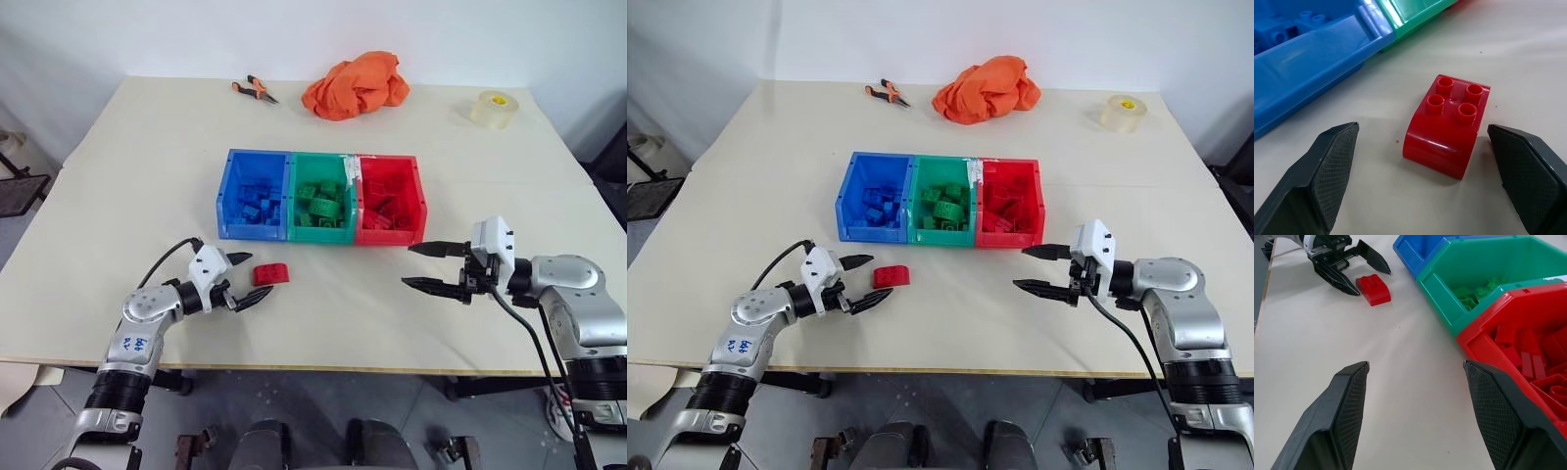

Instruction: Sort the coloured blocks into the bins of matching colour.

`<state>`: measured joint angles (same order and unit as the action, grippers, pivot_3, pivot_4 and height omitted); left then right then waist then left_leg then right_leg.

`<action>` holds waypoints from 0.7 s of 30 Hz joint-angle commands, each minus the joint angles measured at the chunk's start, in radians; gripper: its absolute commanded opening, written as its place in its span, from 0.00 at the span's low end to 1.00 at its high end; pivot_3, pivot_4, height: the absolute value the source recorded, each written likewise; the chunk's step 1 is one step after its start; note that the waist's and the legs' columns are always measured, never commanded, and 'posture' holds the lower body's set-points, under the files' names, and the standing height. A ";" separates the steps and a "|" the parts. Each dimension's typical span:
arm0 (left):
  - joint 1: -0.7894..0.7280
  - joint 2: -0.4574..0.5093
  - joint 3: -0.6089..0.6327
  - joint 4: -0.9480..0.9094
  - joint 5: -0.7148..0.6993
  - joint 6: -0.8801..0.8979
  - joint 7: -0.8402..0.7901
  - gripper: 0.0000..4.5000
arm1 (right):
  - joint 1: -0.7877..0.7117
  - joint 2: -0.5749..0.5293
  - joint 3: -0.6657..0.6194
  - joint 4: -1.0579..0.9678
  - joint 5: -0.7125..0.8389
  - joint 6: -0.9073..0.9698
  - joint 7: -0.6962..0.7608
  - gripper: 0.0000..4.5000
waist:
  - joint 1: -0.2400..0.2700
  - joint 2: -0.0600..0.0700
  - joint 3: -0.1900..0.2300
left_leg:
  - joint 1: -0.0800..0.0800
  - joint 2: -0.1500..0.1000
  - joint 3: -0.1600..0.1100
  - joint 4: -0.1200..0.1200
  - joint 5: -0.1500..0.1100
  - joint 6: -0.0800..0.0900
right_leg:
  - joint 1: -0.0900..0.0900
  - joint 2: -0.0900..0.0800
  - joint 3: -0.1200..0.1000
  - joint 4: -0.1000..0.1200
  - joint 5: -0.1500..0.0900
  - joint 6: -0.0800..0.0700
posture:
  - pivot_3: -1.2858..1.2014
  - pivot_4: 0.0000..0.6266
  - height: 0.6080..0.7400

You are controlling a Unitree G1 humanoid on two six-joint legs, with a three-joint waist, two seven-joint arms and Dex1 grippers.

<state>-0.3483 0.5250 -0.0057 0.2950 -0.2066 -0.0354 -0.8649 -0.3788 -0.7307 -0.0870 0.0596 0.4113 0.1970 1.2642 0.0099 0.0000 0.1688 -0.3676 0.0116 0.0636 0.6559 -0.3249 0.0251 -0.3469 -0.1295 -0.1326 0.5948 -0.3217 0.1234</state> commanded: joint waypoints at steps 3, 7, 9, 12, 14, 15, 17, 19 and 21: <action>-0.028 -0.006 -0.040 0.069 0.004 -0.002 -0.089 0.73 | 0.002 -0.026 -0.038 -0.032 0.022 -0.003 -0.010 0.72 | 0.006 0.000 0.000 | 0.001 0.000 0.000 0.001 0.000 0.000 | 0.001 0.000 0.000 0.000 0.000 0.000 | 0.52 0.24 1.00; -0.030 -0.018 -0.030 0.035 -0.044 0.010 -0.150 0.43 | 0.003 -0.029 -0.044 -0.032 0.021 -0.005 -0.019 0.72 | 0.009 0.000 0.000 | 0.000 0.000 0.000 0.001 0.000 0.000 | 0.001 0.000 0.000 0.000 0.000 0.000 | 0.52 0.24 1.00; -0.016 -0.027 -0.039 -0.042 -0.057 0.046 -0.145 0.32 | 0.010 -0.031 -0.054 -0.036 0.023 -0.007 -0.027 0.72 | 0.011 0.000 0.000 | 0.000 0.000 0.000 0.001 0.000 0.000 | 0.001 0.000 0.000 0.000 0.000 0.000 | 0.52 0.24 1.00; -0.005 -0.068 -0.068 -0.150 -0.071 0.074 -0.140 0.32 | 0.020 -0.035 -0.067 -0.044 0.027 -0.002 -0.037 0.72 | 0.016 0.000 0.000 | -0.001 0.000 -0.001 0.002 -0.001 0.001 | 0.001 0.000 0.000 0.000 0.000 0.000 | 0.52 0.24 1.00; -0.006 -0.108 -0.084 -0.207 -0.080 0.096 -0.119 0.32 | 0.028 -0.038 -0.075 -0.050 0.029 0.000 -0.041 0.72 | 0.016 0.000 0.000 | -0.002 0.000 -0.002 0.003 -0.001 0.001 | 0.001 0.000 0.000 0.000 0.000 0.001 | 0.52 0.24 1.00; -0.015 -0.137 -0.094 -0.234 -0.085 0.115 -0.100 0.32 | 0.033 -0.039 -0.080 -0.054 0.030 0.003 -0.045 0.72 | 0.016 0.000 0.000 | -0.001 0.000 -0.002 0.003 -0.001 0.001 | 0.002 0.000 -0.001 -0.001 0.001 0.001 | 0.52 0.24 1.00; -0.051 -0.195 -0.114 -0.258 -0.074 0.145 -0.050 0.32 | 0.042 -0.043 -0.095 -0.063 0.035 0.007 -0.056 0.72 | 0.017 0.000 0.000 | -0.001 0.000 -0.002 0.003 -0.001 0.001 | 0.003 0.000 -0.001 -0.001 0.001 0.001 | 0.52 0.24 1.00; -0.109 -0.262 -0.131 -0.237 -0.051 0.152 0.007 0.32 | 0.048 -0.045 -0.114 -0.067 0.040 0.009 -0.075 0.72 | 0.018 0.000 0.000 | -0.001 -0.001 -0.002 0.004 -0.001 0.001 | 0.003 0.000 -0.001 -0.002 0.001 0.001 | 0.52 0.24 1.00; -0.171 -0.335 -0.141 -0.177 -0.021 0.094 0.065 0.32 | 0.060 -0.047 -0.131 -0.076 0.042 0.013 -0.094 0.72 | 0.019 0.000 0.000 | -0.002 -0.001 -0.002 0.005 -0.001 0.001 | 0.003 0.000 -0.001 -0.002 0.001 0.002 | 0.52 0.24 1.00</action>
<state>-0.4820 0.2208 -0.1397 0.1033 -0.2457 0.1082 -0.8488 -0.3258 -0.7550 -0.1698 0.0233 0.4253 0.2059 1.1886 0.0285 -0.0001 0.1689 -0.3693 0.0106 0.0615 0.6609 -0.3255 0.0265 -0.3433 -0.1292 -0.1338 0.5928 -0.3208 0.1251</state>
